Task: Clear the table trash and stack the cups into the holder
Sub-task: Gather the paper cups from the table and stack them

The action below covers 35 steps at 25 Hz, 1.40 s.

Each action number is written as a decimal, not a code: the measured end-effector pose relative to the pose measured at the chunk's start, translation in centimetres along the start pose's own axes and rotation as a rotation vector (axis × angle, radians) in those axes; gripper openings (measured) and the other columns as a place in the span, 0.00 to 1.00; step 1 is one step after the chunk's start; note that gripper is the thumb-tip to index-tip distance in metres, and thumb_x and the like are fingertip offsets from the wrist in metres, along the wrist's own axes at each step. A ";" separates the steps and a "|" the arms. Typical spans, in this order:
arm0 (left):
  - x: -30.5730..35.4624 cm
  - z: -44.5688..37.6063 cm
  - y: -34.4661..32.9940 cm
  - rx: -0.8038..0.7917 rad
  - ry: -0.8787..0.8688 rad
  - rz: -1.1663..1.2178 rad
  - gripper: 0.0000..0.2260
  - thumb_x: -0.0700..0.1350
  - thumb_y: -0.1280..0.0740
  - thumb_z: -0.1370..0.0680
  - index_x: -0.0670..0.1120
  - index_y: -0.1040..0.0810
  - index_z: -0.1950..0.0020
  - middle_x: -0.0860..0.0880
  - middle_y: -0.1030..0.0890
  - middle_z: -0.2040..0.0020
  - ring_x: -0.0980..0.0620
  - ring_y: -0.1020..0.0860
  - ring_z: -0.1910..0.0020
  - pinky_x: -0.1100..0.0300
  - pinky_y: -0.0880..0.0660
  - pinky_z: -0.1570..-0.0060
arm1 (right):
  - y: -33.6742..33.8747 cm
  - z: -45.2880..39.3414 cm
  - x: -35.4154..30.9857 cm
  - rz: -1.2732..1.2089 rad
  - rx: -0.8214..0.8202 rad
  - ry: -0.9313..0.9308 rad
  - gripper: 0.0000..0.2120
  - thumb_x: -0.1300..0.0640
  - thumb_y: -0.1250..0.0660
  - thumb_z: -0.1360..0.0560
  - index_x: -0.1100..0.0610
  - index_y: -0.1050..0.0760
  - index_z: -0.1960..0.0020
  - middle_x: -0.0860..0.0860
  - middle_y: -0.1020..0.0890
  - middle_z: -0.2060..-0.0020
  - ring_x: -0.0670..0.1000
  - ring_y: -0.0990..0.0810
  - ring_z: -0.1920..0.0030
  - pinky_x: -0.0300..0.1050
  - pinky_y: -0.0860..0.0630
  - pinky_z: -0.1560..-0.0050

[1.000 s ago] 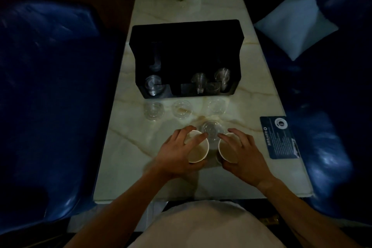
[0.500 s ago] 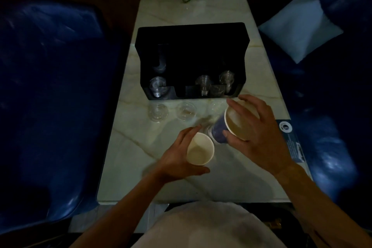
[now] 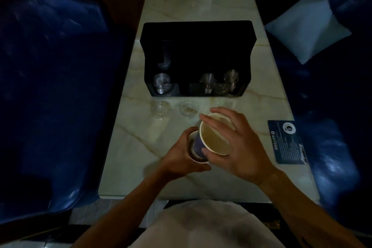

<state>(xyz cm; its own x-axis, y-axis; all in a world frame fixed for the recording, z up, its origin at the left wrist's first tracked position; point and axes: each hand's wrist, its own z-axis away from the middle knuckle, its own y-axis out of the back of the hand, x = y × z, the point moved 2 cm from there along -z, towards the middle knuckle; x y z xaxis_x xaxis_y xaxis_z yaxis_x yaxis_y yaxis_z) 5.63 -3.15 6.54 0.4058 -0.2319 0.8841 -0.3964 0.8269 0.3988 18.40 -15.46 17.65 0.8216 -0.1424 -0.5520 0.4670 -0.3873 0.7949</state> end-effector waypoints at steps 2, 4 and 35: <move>-0.2 0.1 -0.2 0.028 0.006 0.014 0.47 0.55 0.16 0.45 0.75 0.41 0.36 0.75 0.28 0.40 0.69 0.26 0.41 0.73 0.26 0.49 | -1.6 0.4 0.5 0.025 -0.022 -0.009 0.32 0.39 0.31 0.31 0.41 0.33 0.29 0.43 0.35 0.30 0.46 0.34 0.33 0.41 0.28 0.40; -0.4 0.2 -0.4 0.031 0.020 0.030 0.46 0.55 0.16 0.44 0.77 0.41 0.37 0.73 0.27 0.39 0.69 0.26 0.40 0.75 0.27 0.48 | -3.0 0.6 0.9 0.043 -0.021 -0.012 0.31 0.40 0.31 0.32 0.42 0.32 0.30 0.44 0.33 0.30 0.46 0.33 0.34 0.41 0.28 0.40; -3.0 -1.3 -3.3 -0.003 0.120 0.095 0.36 0.48 0.19 0.36 0.57 0.31 0.32 0.53 0.22 0.38 0.53 0.23 0.40 0.62 0.24 0.46 | -6.5 0.6 6.8 -0.194 -0.189 -0.285 0.36 0.37 0.28 0.35 0.33 0.40 0.31 0.38 0.37 0.31 0.45 0.32 0.34 0.49 0.25 0.41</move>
<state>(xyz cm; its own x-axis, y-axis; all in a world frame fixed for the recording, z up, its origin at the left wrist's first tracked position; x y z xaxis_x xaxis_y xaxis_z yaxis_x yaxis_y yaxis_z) 6.81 -4.51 2.25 0.4624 -0.0899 0.8821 -0.4352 0.8438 0.3141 20.76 -14.43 8.54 0.6010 -0.3401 -0.7233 0.6785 -0.2611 0.6866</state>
